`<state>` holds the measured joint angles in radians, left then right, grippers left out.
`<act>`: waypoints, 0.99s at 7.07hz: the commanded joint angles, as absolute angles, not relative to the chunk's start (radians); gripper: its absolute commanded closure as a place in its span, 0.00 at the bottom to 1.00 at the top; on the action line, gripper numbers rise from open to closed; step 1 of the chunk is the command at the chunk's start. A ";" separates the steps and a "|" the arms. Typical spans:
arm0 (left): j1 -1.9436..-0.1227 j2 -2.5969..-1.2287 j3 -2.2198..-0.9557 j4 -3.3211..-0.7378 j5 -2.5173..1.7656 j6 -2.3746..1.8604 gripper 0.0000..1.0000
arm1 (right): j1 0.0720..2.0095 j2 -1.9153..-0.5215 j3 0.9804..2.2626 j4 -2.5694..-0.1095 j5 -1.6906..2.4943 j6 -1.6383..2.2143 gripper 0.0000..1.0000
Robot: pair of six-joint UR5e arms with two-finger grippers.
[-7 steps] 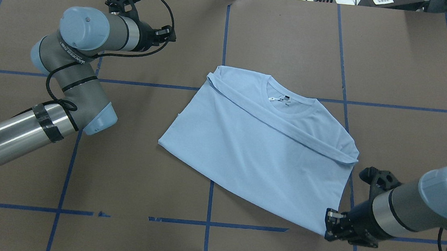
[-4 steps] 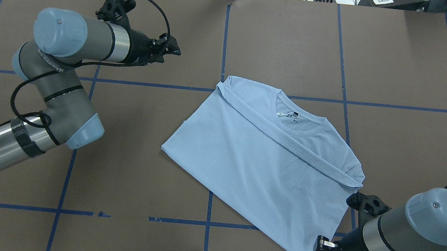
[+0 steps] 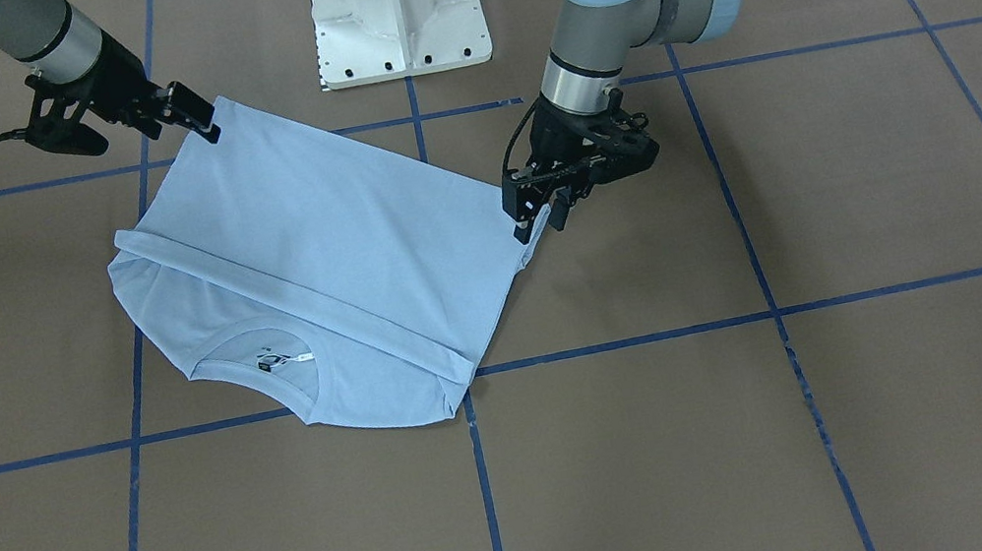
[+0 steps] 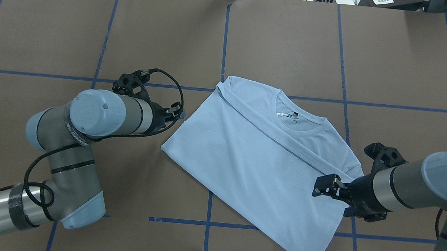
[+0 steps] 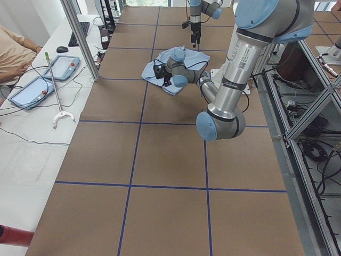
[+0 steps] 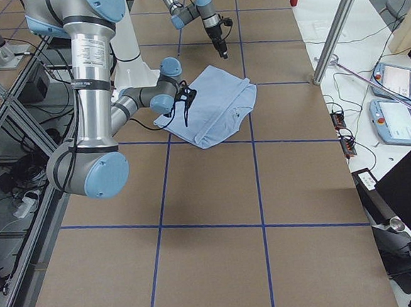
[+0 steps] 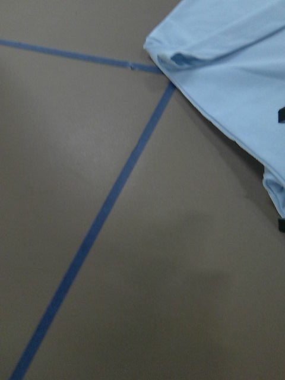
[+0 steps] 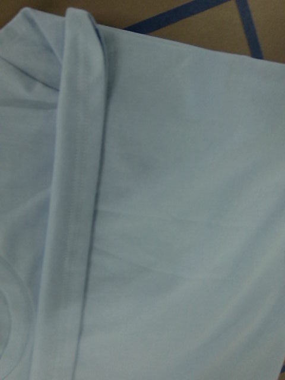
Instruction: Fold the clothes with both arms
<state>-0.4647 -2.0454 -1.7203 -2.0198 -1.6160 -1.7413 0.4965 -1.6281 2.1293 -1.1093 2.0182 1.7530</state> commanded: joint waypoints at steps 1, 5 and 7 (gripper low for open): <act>-0.410 -2.040 -1.720 -1.987 -1.585 -1.793 0.39 | 0.525 -1.592 2.098 -1.109 2.005 1.752 0.00; -0.400 -2.049 -1.730 -1.844 -1.591 -1.796 0.39 | 0.523 -1.588 2.092 -1.109 2.005 1.753 0.00; -0.397 -2.046 -1.726 -1.844 -1.591 -1.796 0.52 | 0.523 -1.588 2.089 -1.109 2.005 1.755 0.00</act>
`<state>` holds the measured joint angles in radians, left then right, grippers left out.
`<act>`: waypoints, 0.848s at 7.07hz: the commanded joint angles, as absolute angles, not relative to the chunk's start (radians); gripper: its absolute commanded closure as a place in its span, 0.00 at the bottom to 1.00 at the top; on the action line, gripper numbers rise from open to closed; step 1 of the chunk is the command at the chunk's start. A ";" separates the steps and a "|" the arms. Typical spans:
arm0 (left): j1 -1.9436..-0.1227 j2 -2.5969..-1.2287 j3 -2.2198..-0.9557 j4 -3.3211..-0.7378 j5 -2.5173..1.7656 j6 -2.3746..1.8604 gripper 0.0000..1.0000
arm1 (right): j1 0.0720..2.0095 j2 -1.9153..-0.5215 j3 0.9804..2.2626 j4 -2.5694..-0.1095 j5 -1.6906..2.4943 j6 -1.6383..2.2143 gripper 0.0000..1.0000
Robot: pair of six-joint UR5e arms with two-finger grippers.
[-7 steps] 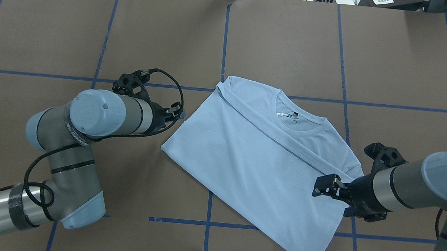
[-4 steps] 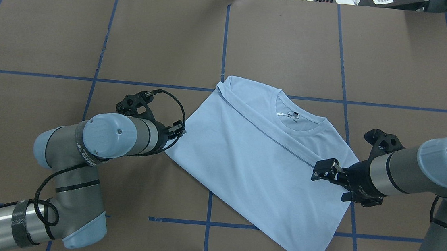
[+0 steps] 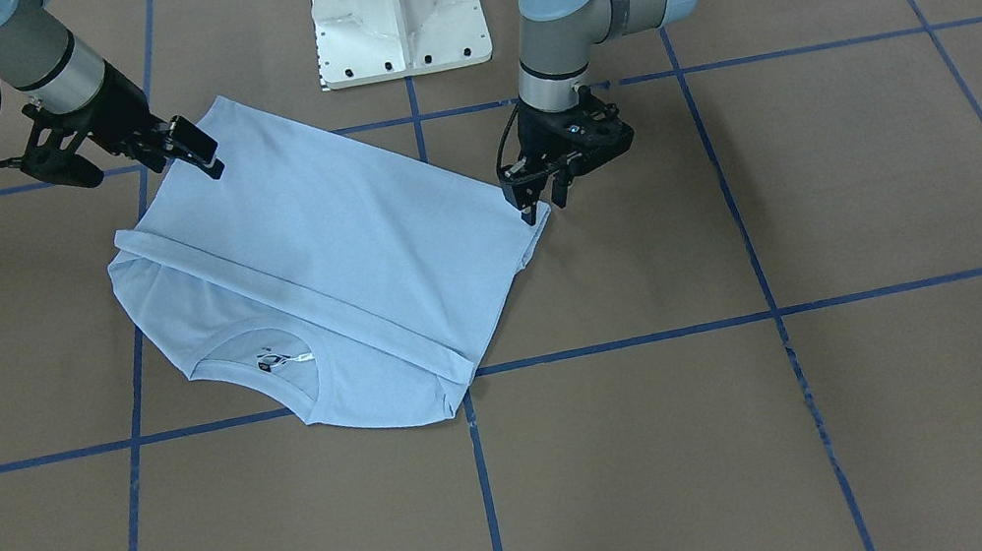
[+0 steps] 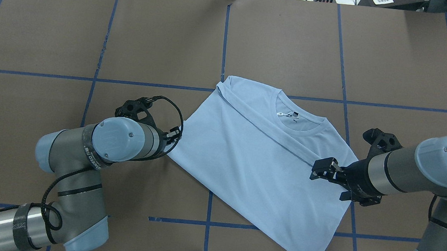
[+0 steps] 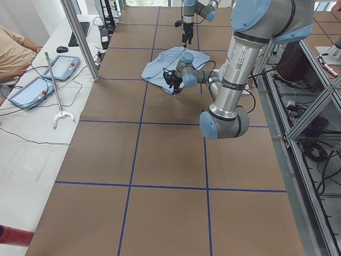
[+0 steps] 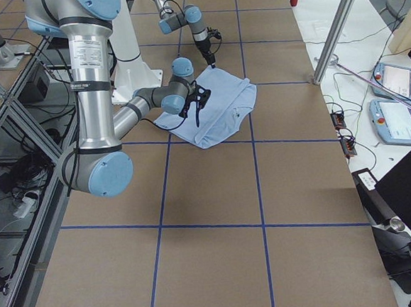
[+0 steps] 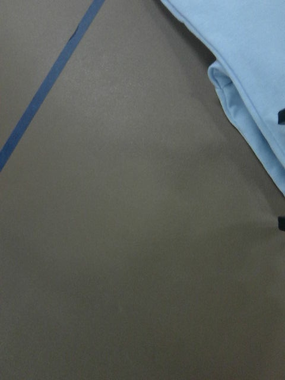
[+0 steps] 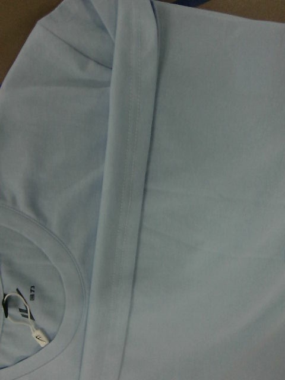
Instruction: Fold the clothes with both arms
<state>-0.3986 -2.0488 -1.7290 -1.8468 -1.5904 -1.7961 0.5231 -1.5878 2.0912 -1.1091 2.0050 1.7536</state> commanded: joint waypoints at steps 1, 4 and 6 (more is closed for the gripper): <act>-0.397 -2.042 -1.730 -1.842 -1.592 -1.796 0.87 | 0.522 -1.586 2.086 -1.109 2.005 1.755 0.00; -0.399 -2.039 -1.730 -1.842 -1.592 -1.793 1.00 | 0.523 -1.556 2.060 -1.109 1.985 1.758 0.00; -0.464 -2.011 -1.727 -1.842 -1.589 -1.720 1.00 | 0.525 -1.548 2.056 -1.109 1.982 1.759 0.00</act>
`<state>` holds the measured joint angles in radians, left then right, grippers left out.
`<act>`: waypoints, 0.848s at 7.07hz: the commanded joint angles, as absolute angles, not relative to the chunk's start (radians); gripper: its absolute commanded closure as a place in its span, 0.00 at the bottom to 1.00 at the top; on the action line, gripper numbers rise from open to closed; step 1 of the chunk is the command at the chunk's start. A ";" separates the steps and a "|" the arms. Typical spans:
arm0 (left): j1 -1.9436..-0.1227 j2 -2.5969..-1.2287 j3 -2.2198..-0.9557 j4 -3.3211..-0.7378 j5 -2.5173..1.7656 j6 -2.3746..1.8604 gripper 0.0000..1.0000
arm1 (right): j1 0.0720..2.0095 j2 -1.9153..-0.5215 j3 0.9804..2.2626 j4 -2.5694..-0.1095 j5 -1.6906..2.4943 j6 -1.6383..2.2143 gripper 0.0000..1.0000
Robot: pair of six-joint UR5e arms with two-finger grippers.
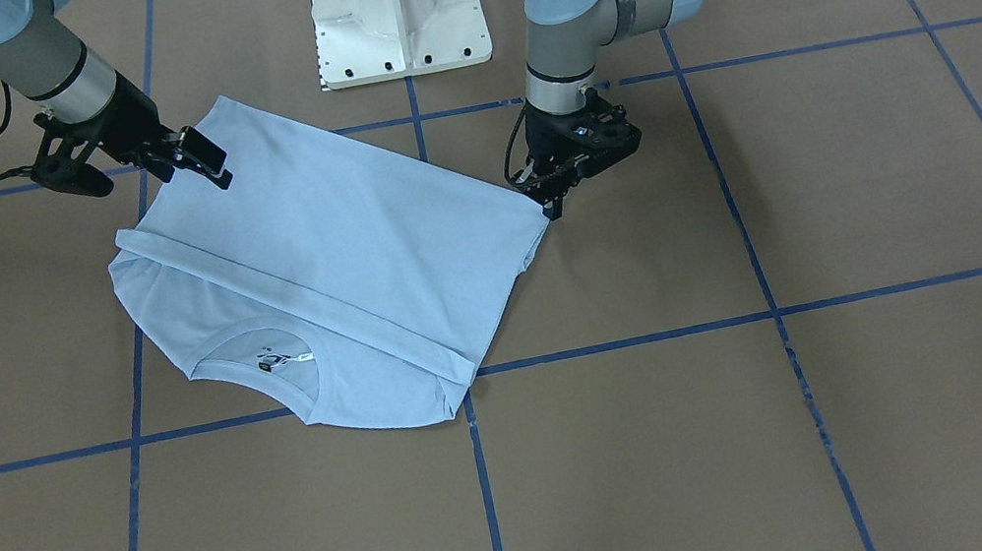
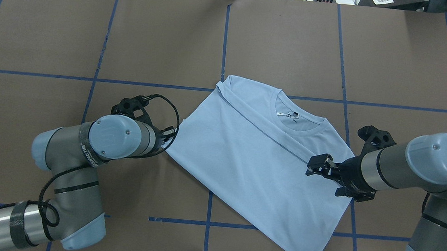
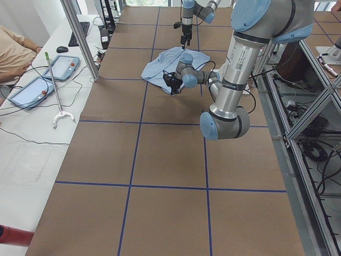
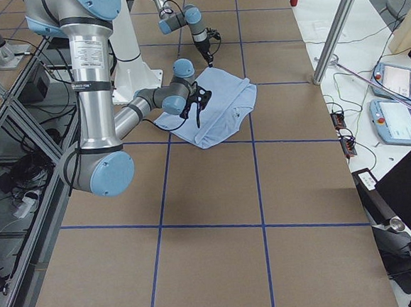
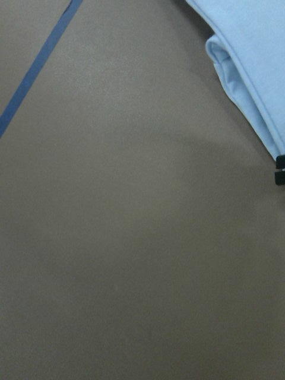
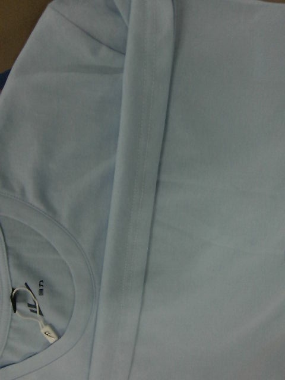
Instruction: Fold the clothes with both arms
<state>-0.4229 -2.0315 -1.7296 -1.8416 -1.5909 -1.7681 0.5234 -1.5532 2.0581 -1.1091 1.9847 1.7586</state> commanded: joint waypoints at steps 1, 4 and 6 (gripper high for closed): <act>-0.530 -2.016 -1.712 -1.845 -1.591 -1.642 1.00 | 0.528 -1.543 2.057 -1.109 1.982 1.759 0.00; -0.696 -2.177 -1.505 -1.888 -1.592 -1.539 1.00 | 0.540 -1.542 2.063 -1.109 1.982 1.761 0.00; -0.773 -2.349 -1.224 -2.096 -1.592 -1.539 1.00 | 0.564 -1.543 2.060 -1.109 1.980 1.761 0.00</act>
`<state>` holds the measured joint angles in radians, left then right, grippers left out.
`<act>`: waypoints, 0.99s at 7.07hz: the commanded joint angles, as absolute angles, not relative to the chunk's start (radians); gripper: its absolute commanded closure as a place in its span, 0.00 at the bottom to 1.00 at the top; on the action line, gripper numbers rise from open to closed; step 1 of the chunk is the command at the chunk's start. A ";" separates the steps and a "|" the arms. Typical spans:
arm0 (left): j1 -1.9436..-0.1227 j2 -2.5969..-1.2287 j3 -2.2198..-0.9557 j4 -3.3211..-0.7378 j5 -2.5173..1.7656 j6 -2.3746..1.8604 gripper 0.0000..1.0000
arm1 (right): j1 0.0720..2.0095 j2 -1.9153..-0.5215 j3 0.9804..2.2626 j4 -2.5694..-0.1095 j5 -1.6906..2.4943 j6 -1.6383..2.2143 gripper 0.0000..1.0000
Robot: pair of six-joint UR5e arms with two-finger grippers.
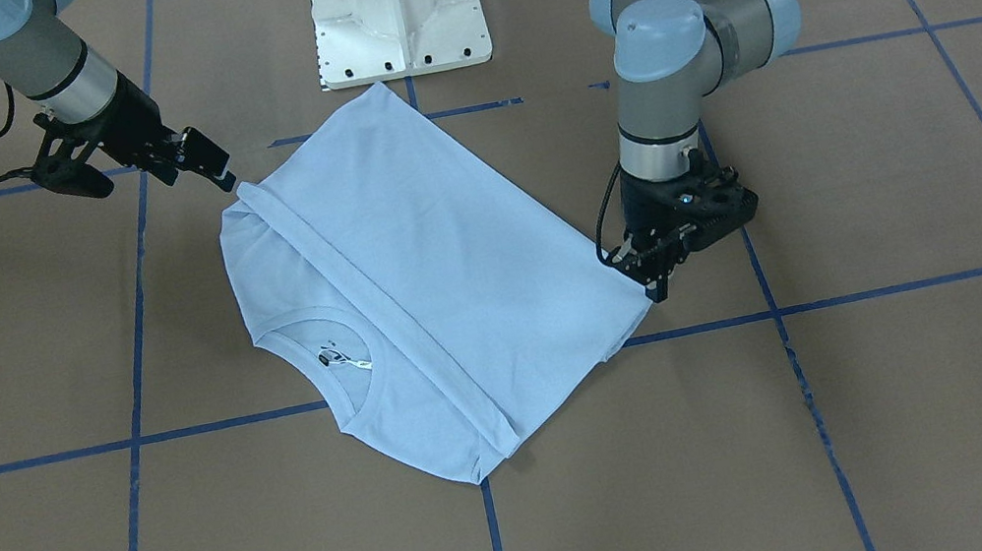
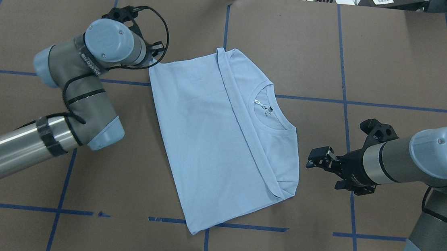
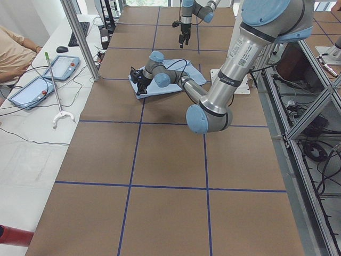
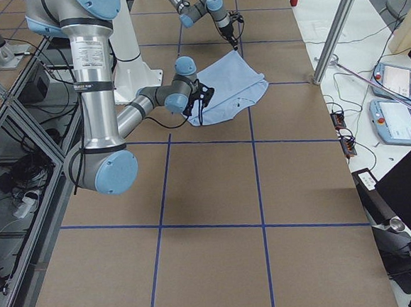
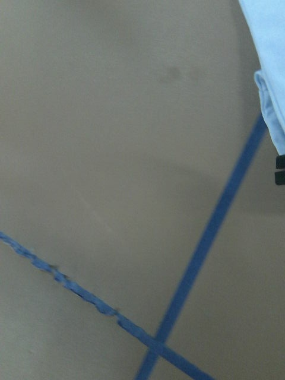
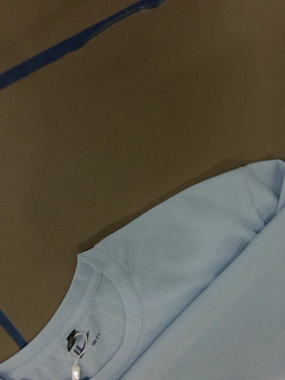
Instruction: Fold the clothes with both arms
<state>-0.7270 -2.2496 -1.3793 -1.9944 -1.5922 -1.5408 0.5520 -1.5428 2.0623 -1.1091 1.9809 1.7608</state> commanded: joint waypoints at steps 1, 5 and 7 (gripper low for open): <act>-0.787 -2.441 -1.097 -2.121 -1.592 -1.543 1.00 | 0.566 -1.543 2.060 -1.111 1.964 1.763 0.00; -0.764 -2.468 -0.960 -2.306 -1.591 -1.543 0.36 | 0.539 -1.457 2.045 -1.112 1.805 1.764 0.00; -0.747 -2.359 -1.140 -2.310 -1.592 -1.546 0.34 | 0.516 -1.352 1.960 -1.114 1.766 1.752 0.00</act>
